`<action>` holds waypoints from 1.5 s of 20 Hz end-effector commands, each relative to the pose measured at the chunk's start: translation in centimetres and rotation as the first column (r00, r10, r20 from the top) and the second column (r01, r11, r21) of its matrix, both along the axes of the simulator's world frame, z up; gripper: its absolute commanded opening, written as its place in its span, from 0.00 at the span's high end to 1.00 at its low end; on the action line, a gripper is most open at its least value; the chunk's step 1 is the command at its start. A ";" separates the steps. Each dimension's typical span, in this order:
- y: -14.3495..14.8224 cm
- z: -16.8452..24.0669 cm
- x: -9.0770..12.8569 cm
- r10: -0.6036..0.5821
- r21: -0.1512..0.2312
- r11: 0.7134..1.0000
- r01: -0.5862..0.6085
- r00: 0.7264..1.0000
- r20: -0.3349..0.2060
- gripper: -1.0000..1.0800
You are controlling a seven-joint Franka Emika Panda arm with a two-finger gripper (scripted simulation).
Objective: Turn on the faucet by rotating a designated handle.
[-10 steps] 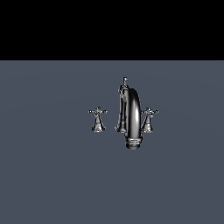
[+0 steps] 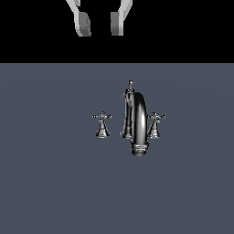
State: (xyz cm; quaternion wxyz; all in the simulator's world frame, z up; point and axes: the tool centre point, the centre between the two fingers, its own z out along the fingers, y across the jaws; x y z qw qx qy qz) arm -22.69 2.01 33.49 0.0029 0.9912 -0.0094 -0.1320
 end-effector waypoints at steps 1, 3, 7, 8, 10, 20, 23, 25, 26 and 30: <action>1.3 -3.1 1.5 0.054 -0.013 0.998 -0.054 0.999 -0.007 0.63; 0.0 -5.1 3.4 -0.021 -0.036 0.999 0.021 1.000 -0.003 0.76; 2.8 -8.3 7.6 0.108 -0.103 0.989 -0.103 0.993 0.047 0.82; 3.3 -8.9 8.8 0.139 -0.122 0.984 -0.131 0.989 0.060 0.77; 0.5 -10.9 11.0 0.104 -0.129 0.987 -0.093 0.991 0.084 0.71; 6.7 -19.9 19.2 0.409 -0.106 0.912 -0.395 0.896 0.173 0.49; 8.9 -23.3 18.2 0.362 -0.116 0.931 -0.347 0.919 0.154 0.81; 6.3 -24.8 21.1 0.430 -0.159 0.899 -0.407 0.889 0.157 0.57; 5.6 -25.7 21.3 0.422 -0.186 0.900 -0.393 0.893 0.156 0.76; -6.0 -27.2 15.8 0.260 -0.234 0.937 -0.259 0.965 -0.028 0.42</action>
